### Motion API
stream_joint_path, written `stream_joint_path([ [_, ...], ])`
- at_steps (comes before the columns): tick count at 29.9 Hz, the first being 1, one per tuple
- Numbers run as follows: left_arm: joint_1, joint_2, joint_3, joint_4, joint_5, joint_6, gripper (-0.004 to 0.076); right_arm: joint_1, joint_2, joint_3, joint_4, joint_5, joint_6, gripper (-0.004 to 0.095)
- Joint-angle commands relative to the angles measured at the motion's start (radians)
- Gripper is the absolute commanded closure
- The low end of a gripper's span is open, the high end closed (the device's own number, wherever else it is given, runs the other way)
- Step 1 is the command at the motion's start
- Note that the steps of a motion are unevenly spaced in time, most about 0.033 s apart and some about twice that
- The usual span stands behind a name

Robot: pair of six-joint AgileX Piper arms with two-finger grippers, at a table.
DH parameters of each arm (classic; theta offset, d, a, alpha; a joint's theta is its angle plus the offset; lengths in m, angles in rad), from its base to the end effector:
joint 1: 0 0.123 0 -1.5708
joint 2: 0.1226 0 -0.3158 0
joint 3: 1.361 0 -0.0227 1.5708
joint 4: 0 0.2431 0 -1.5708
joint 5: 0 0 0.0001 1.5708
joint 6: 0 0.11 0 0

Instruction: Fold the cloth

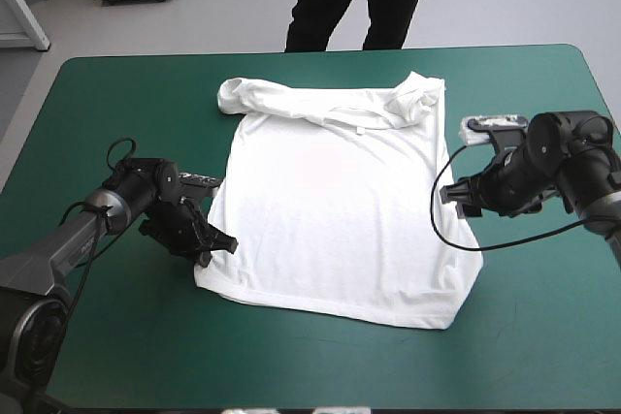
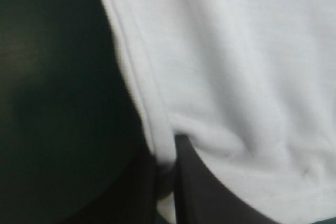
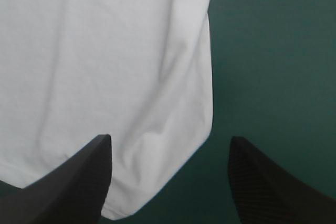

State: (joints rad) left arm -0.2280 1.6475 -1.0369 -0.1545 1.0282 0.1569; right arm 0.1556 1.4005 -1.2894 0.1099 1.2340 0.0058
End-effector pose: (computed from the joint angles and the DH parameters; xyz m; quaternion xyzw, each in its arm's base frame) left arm 0.2763 -0.0790 0.2217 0.1522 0.9861 -0.0668 0.0072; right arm 0.2574 0.0519 0.3513 -0.0640 0.9843 0.0664 0.1507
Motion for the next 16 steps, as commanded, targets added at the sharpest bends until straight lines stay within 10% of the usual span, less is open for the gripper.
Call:
stream_joint_path([
  [1, -0.002, 0.003, 0.002, -0.003, -0.061, 0.004, 0.0733, -0.004, -0.034, 0.096, -0.023, -0.092, 0.020, 0.0300],
  [16, -0.002, 0.003, 0.002, -0.013, -0.063, 0.013, 0.0733, -0.004, -0.002, 0.415, -0.007, -0.374, 0.055, 0.0304],
])
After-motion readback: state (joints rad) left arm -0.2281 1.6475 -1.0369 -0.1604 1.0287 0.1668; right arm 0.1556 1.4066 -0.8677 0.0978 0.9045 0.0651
